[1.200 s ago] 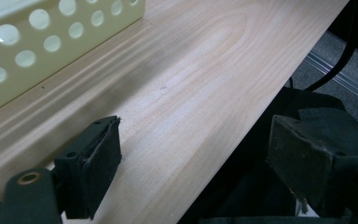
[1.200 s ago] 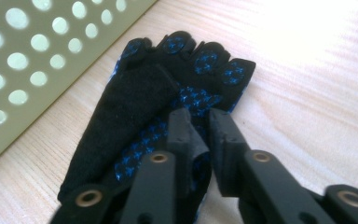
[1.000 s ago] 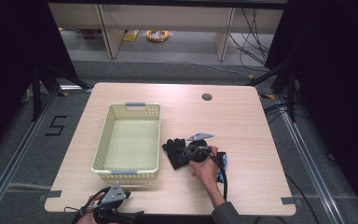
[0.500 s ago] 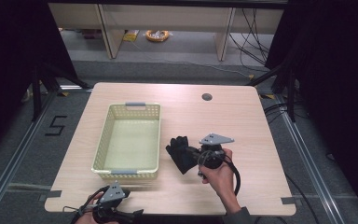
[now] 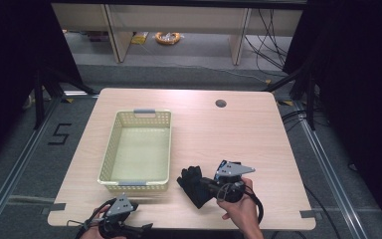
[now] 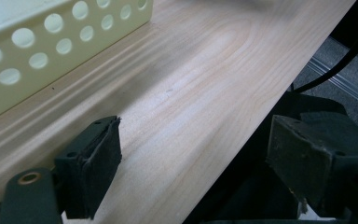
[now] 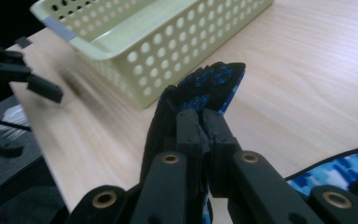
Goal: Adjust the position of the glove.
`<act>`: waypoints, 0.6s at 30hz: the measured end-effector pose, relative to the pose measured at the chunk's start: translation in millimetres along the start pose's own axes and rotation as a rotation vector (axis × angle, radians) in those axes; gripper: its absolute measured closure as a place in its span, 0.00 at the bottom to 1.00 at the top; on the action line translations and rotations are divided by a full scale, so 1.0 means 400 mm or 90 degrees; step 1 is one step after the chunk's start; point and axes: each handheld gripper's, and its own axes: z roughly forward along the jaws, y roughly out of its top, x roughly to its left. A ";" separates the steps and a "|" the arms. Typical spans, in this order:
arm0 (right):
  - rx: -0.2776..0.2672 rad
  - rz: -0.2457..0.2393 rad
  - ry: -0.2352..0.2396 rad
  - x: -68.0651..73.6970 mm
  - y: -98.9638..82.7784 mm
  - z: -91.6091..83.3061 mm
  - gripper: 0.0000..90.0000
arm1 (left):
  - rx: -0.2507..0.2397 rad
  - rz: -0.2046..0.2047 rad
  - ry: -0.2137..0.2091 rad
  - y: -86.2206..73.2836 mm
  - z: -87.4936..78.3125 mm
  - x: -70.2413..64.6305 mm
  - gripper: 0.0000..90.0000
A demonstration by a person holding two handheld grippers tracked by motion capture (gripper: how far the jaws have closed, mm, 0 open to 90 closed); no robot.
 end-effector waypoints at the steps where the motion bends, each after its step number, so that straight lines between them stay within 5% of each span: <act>1: -0.003 -0.002 0.013 0.001 -0.003 0.002 0.96 | -0.005 -0.004 -0.003 0.001 0.001 -0.001 0.19; 8: 0.018 -0.020 0.066 0.011 -0.020 -0.011 0.96 | -0.016 -0.015 -0.008 0.001 0.006 -0.005 0.19; 9: 0.028 -0.043 0.089 0.004 -0.022 -0.009 0.96 | -0.015 -0.016 -0.007 0.001 0.006 -0.006 0.19; 12: 0.042 -0.030 0.081 0.009 -0.024 -0.015 0.96 | -0.004 -0.008 -0.007 -0.001 0.005 -0.004 0.19; 14: 0.047 -0.056 0.084 0.000 -0.023 -0.010 0.96 | -0.019 -0.021 -0.006 0.000 0.010 -0.007 0.19; 15: 0.046 -0.063 0.083 -0.004 -0.022 -0.007 0.96 | 0.000 -0.002 -0.002 0.001 0.007 -0.002 0.19; 17: 0.064 -0.070 0.100 -0.010 -0.014 -0.001 0.96 | 0.004 -0.008 -0.003 -0.002 0.011 -0.005 0.19; 18: 0.070 -0.097 0.112 -0.022 -0.008 0.008 0.96 | 0.009 0.005 -0.006 -0.001 0.009 -0.003 0.19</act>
